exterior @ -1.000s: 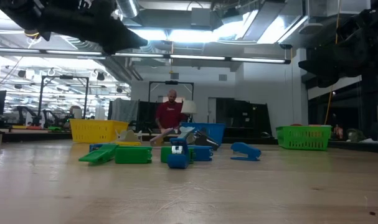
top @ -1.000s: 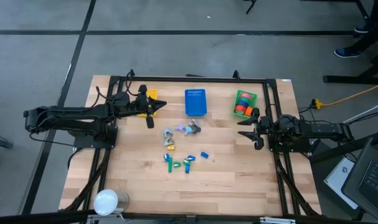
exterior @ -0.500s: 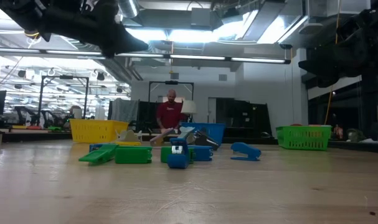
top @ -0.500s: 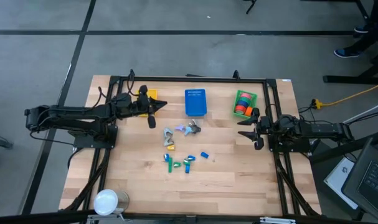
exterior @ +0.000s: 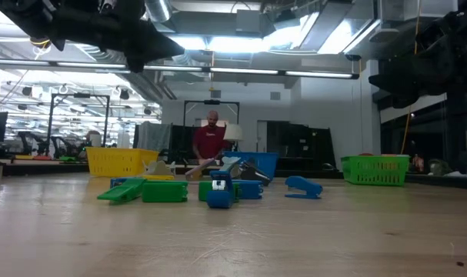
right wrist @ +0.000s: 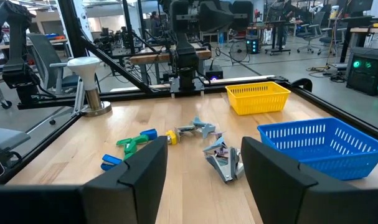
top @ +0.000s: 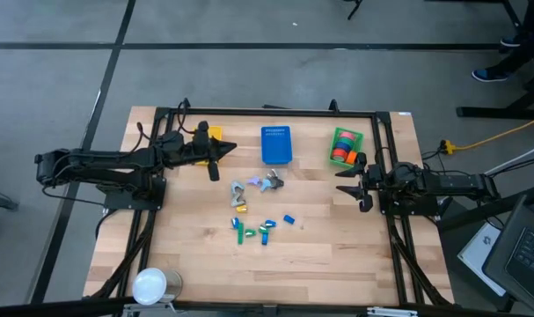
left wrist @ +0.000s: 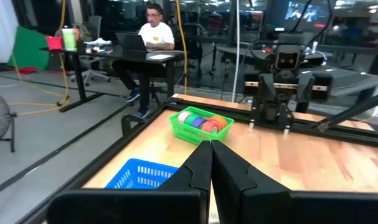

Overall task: Pick and place Stapler, Stapler remover, tape
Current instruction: Put the violet staple remover into the yellow basket

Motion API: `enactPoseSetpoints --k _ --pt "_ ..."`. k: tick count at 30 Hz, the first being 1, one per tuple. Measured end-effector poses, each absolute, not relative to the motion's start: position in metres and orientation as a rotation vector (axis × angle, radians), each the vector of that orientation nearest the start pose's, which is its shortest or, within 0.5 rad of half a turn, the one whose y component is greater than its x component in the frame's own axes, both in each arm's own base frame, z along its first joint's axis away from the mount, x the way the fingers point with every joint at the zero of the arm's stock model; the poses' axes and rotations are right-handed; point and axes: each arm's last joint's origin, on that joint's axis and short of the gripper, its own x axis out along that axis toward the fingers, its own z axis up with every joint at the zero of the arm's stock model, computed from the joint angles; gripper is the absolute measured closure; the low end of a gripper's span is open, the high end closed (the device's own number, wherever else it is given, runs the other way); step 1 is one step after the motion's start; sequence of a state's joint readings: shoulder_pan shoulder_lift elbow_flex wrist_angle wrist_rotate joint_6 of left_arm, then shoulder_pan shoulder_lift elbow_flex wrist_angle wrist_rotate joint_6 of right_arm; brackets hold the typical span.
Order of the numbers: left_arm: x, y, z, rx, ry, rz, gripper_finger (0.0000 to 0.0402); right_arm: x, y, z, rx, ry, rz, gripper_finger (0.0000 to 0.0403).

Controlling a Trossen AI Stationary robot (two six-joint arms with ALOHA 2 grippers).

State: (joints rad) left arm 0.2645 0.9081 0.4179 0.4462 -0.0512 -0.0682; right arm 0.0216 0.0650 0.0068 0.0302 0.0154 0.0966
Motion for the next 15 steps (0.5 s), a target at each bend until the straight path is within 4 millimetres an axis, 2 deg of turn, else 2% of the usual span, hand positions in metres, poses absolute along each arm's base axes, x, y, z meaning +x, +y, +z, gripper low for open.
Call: enactPoseSetpoints --k 9,15 --pt "0.194 0.041 0.245 -0.071 0.032 0.249 0.0400 0.101 0.002 0.164 0.096 0.028 0.005 0.0192" --pt "0.196 0.030 0.252 -0.098 -0.042 0.191 0.0400 0.101 0.002 0.164 0.096 0.028 0.005 0.0192"
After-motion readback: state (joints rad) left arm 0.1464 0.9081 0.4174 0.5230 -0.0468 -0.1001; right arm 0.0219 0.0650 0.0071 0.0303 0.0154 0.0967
